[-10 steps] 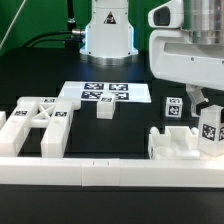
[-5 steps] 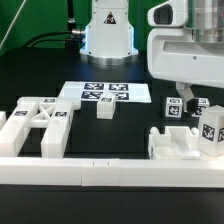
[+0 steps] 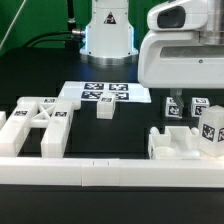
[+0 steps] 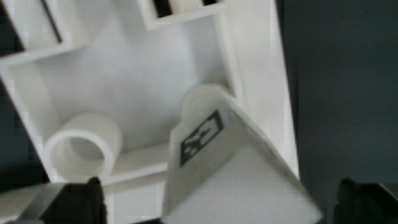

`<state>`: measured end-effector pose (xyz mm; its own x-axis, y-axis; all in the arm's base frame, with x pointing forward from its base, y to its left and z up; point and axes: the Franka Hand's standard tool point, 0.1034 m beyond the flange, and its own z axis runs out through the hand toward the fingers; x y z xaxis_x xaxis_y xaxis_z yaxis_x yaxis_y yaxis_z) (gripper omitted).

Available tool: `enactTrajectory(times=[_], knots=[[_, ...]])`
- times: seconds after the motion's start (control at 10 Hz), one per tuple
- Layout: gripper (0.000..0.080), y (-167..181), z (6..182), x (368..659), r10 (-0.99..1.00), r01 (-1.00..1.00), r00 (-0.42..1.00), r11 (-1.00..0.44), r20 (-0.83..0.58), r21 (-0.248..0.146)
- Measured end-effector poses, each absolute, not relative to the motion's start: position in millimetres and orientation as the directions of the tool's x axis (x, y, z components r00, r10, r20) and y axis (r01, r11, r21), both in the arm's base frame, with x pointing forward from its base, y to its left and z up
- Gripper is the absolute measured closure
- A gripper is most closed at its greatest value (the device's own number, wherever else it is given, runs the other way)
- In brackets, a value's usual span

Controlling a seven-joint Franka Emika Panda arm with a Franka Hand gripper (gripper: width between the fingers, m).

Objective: Assemble chair

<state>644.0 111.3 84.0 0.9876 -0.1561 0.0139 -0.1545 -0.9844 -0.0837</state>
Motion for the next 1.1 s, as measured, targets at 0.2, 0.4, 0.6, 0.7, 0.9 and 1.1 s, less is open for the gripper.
enactTrajectory(times=[0.2,0.4,0.6,0.7,0.9,1.1], knots=[[0.0151,111.1,83.6,642.8,0.072,0.073,0.997,-0.996,0.022,-0.053],[0.0151,115.5,81.4,641.2,0.212,0.213,0.977,-0.977,0.024,-0.02],[0.0151,119.6,80.6,641.5,0.354,0.355,0.935,-0.935,0.036,-0.008],[0.0151,119.2,80.0,641.4,0.398,0.398,0.917,-0.917,0.036,-0.006],[0.0273,118.8,79.9,641.4,0.397,0.397,0.917,-0.918,0.035,-0.006],[0.0514,118.8,79.9,641.4,0.397,0.397,0.917,-0.918,0.035,-0.006]])
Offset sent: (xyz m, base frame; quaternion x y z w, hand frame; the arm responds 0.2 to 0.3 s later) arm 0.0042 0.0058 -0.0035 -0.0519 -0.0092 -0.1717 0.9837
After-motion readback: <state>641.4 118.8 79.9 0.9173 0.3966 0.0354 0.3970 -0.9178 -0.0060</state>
